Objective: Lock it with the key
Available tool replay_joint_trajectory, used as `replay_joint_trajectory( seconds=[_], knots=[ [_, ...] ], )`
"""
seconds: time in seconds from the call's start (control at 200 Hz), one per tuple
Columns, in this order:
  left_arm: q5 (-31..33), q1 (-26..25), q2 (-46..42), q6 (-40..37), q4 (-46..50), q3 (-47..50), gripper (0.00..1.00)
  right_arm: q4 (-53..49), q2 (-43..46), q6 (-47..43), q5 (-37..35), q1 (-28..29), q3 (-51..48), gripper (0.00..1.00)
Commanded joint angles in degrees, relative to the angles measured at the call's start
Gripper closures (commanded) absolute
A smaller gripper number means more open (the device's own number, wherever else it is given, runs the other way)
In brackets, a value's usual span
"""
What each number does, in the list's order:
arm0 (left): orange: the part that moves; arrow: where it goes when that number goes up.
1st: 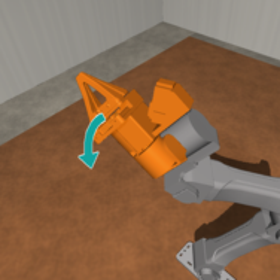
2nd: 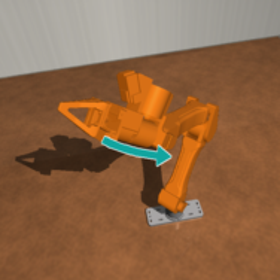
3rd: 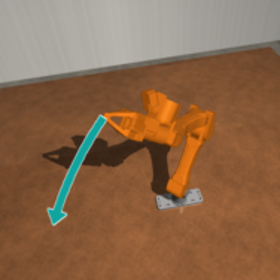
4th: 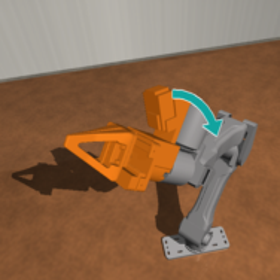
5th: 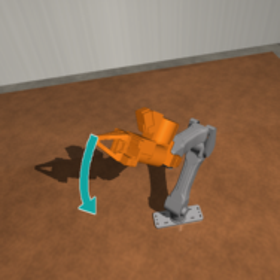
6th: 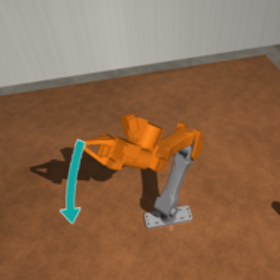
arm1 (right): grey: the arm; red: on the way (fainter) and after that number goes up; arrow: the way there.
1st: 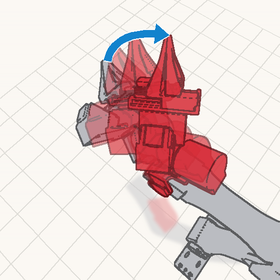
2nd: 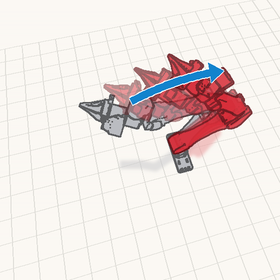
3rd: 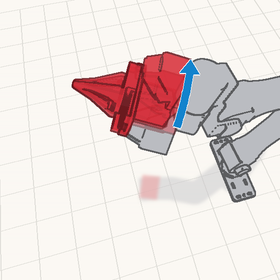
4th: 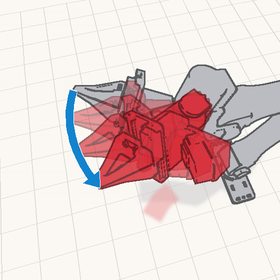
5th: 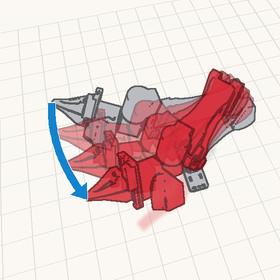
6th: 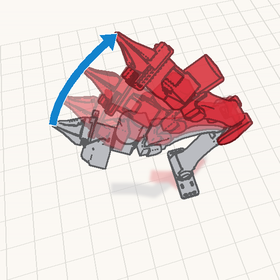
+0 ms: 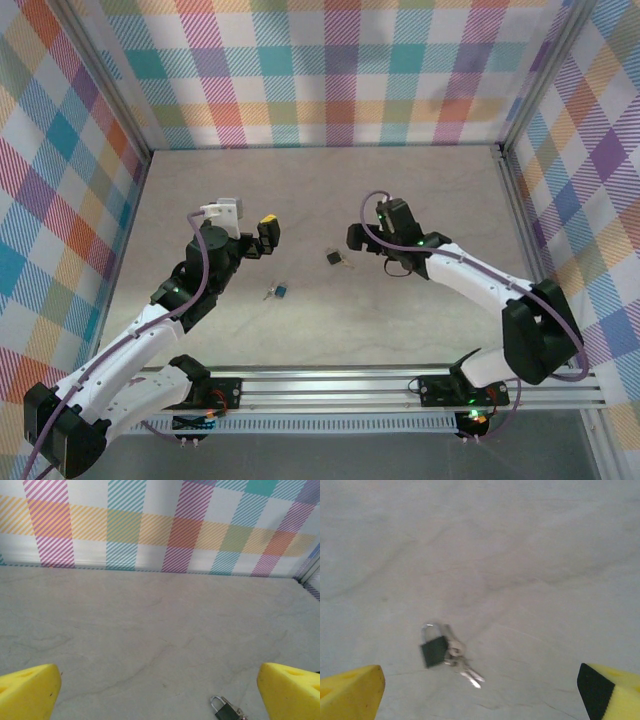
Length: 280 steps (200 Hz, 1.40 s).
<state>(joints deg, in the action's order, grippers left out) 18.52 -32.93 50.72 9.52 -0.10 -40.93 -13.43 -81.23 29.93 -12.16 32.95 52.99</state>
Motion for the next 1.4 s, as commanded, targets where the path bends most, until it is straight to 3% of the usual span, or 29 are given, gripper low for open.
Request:
replay_joint_trajectory(
  seconds=[0.0, 0.275, 0.555, 0.985, 1.395],
  knots=[
    [-0.73, -0.45, -0.53, -0.69, -0.01, -0.42, 0.00, -10.48, 1.57, 0.39, -8.65, -0.81, 1.96, 0.01],
    [-1.34, -0.47, -0.10, -0.47, 0.10, -0.56, 0.00, -22.52, -0.25, 4.68, -13.26, -4.16, 6.09, 0.01],
    [-1.48, -0.56, 0.20, -0.50, 0.12, -0.55, 0.00, -23.50, -1.94, 5.85, -14.55, -5.69, 4.42, 0.00],
    [-1.91, -0.65, 0.05, -0.47, 0.27, -0.60, 0.00, -21.40, -6.95, 5.21, -11.68, -8.55, 4.49, 0.22],
    [-2.31, -1.09, 0.08, -0.47, 0.14, -0.55, 0.00, -20.94, -12.26, 5.13, -12.97, -9.72, 5.62, 0.30]
  ],
)
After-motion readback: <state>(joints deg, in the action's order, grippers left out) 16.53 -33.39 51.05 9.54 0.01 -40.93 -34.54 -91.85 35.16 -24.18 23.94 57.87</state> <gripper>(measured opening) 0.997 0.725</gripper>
